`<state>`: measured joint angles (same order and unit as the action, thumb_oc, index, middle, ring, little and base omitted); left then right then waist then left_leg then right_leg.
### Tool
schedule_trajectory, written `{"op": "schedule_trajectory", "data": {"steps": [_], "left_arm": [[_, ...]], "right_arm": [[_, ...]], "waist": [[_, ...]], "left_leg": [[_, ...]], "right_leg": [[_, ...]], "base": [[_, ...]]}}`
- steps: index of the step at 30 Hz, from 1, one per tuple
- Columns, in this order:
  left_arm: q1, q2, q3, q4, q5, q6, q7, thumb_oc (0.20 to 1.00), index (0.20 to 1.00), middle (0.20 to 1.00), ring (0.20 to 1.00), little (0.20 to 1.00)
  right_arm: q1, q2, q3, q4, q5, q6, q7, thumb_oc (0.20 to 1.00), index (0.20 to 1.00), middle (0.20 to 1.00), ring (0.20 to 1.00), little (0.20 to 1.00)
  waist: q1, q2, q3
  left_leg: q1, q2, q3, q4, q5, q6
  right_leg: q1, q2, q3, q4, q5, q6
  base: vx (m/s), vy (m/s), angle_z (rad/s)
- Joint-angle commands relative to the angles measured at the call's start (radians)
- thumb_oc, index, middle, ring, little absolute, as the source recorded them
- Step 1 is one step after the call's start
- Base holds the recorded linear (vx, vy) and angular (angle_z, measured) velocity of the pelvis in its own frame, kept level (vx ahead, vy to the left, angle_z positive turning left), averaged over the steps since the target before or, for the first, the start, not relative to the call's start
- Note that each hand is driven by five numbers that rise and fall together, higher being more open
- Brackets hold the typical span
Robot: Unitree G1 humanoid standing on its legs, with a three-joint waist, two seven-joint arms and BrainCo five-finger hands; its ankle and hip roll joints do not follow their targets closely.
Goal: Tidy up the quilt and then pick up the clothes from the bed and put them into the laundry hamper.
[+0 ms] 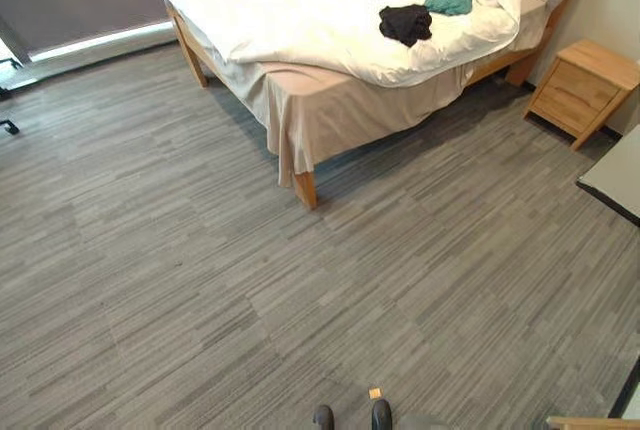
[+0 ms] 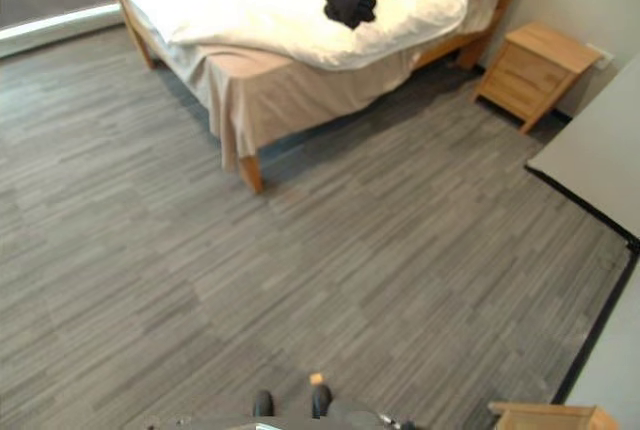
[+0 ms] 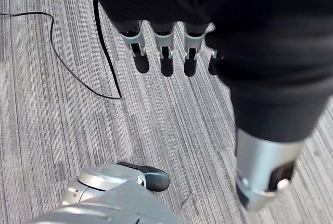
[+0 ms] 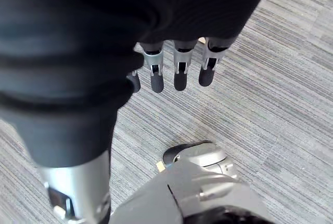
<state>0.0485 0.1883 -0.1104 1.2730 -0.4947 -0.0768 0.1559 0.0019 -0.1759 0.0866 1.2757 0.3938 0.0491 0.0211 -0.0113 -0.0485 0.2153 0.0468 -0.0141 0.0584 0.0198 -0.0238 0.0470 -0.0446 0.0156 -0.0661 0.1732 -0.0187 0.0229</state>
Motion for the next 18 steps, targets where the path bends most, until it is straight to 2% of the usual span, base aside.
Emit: {"op": "schedule_trajectory", "data": {"steps": [1,3,4,6,7,8,10,11,14,16,17,18], "left_arm": [[0.012,-0.012,0.002,0.04,0.056,0.018,0.021,1.0,1.0,1.0,1.0,1.0],[0.02,-0.004,-0.003,0.039,0.069,0.032,0.027,1.0,1.0,1.0,1.0,1.0],[0.026,0.005,-0.003,0.034,0.066,0.033,0.022,1.0,1.0,1.0,1.0,1.0],[0.026,0.017,-0.01,0.018,0.069,0.041,0.019,1.0,1.0,1.0,1.0,1.0],[0.024,0.025,-0.017,0.008,0.07,0.055,0.02,1.0,1.0,1.0,1.0,1.0],[0.024,0.025,-0.017,0.008,0.07,0.055,0.02,1.0,1.0,1.0,1.0,1.0],[0.035,0.026,-0.018,0.009,0.072,0.063,0.023,1.0,1.0,1.0,1.0,1.0],[0.041,0.025,-0.014,0.012,0.08,0.064,0.021,1.0,1.0,1.0,1.0,1.0],[0.054,0.02,-0.006,0.019,0.1,0.065,0.018,1.0,1.0,1.0,1.0,1.0],[0.071,0.009,-0.004,0.023,0.121,0.069,0.02,1.0,1.0,1.0,1.0,1.0],[0.075,0.005,-0.002,0.024,0.123,0.073,0.023,1.0,1.0,1.0,1.0,1.0],[0.086,-0.007,0.002,0.026,0.139,0.081,0.026,1.0,1.0,1.0,1.0,1.0]], "right_arm": [[0.02,0.015,0.024,-0.011,0.029,-0.01,0.005,1.0,1.0,1.0,1.0,1.0],[0.025,0.018,0.021,-0.022,0.029,0.002,0.008,1.0,1.0,1.0,1.0,1.0],[0.031,0.021,0.024,-0.021,0.02,0.008,0.009,1.0,1.0,1.0,1.0,1.0],[0.031,0.019,0.033,-0.016,0.04,0.018,0.007,1.0,1.0,1.0,1.0,1.0],[0.028,0.009,0.033,-0.009,0.05,0.036,0.013,1.0,1.0,1.0,1.0,1.0],[0.028,0.008,0.033,-0.009,0.05,0.036,0.013,1.0,1.0,1.0,1.0,1.0],[0.04,0.002,0.015,-0.005,0.026,0.055,0.024,1.0,1.0,1.0,1.0,1.0],[0.052,0.003,0.007,-0.006,0.013,0.061,0.027,1.0,1.0,1.0,1.0,1.0],[0.079,0.007,0.0,-0.008,-0.013,0.072,0.023,1.0,1.0,1.0,1.0,1.0],[0.103,0.005,-0.003,0.001,-0.039,0.081,0.024,1.0,1.0,1.0,1.0,1.0],[0.107,0.002,-0.005,0.004,-0.044,0.088,0.026,1.0,1.0,1.0,1.0,1.0],[0.109,-0.012,-0.013,0.019,-0.072,0.095,0.03,1.0,1.0,1.0,1.0,1.0]], "waist": [[0.023,0.006,-0.005],[0.02,0.015,0.009],[0.017,0.008,0.021],[0.002,-0.003,0.042],[-0.021,-0.014,0.056],[-0.021,-0.012,0.059],[-0.05,-0.02,0.066],[-0.06,-0.017,0.069],[-0.077,-0.019,0.065],[-0.093,-0.019,0.055],[-0.098,-0.017,0.05],[-0.113,0.0,0.022]], "left_leg": [[-0.098,-0.048,-0.034,0.122,-0.052,0.088],[-0.087,-0.058,-0.031,0.127,-0.069,0.101],[-0.08,-0.066,-0.017,0.142,-0.088,0.095],[-0.061,-0.068,-0.009,0.148,-0.107,0.081],[-0.027,-0.075,-0.01,0.138,-0.126,0.072],[-0.022,-0.072,-0.011,0.138,-0.128,0.072],[0.034,-0.078,-0.021,0.127,-0.151,0.063],[0.059,-0.075,-0.028,0.127,-0.165,0.063],[0.091,-0.084,-0.048,0.14,-0.196,0.07],[0.111,-0.087,-0.054,0.176,-0.24,0.073],[0.12,-0.085,-0.057,0.187,-0.253,0.068],[0.172,-0.069,-0.067,0.205,-0.261,0.042]], "right_leg": [[-0.078,-0.153,-0.002,0.252,0.096,0.107],[-0.125,-0.169,-0.012,0.328,0.129,0.108],[-0.141,-0.19,-0.038,0.256,0.159,0.121],[-0.156,-0.171,-0.038,0.14,0.179,0.134],[-0.179,-0.149,-0.022,0.002,0.21,0.15],[-0.173,-0.147,-0.024,-0.001,0.211,0.15],[-0.201,-0.129,-0.017,-0.183,0.253,0.174],[-0.207,-0.122,-0.02,-0.217,0.263,0.18],[-0.218,-0.122,-0.005,-0.233,0.272,0.183],[-0.219,-0.122,0.014,-0.197,0.257,0.171],[-0.211,-0.119,0.021,-0.191,0.248,0.164],[-0.205,-0.105,0.04,-0.154,0.223,0.141]], "base": [[0.1,0.155,-0.21],[0.24,0.102,-0.14],[0.34,-0.009,0.14],[0.34,-0.118,0.15],[0.3,-0.106,-0.02],[0.4,-0.121,-0.06],[0.56,-0.13,0.18],[0.7,-0.139,0.35],[0.46,-0.09,0.28],[0.64,-0.17,0.35],[0.76,-0.242,0.5],[0.75,-0.236,0.81]]}}
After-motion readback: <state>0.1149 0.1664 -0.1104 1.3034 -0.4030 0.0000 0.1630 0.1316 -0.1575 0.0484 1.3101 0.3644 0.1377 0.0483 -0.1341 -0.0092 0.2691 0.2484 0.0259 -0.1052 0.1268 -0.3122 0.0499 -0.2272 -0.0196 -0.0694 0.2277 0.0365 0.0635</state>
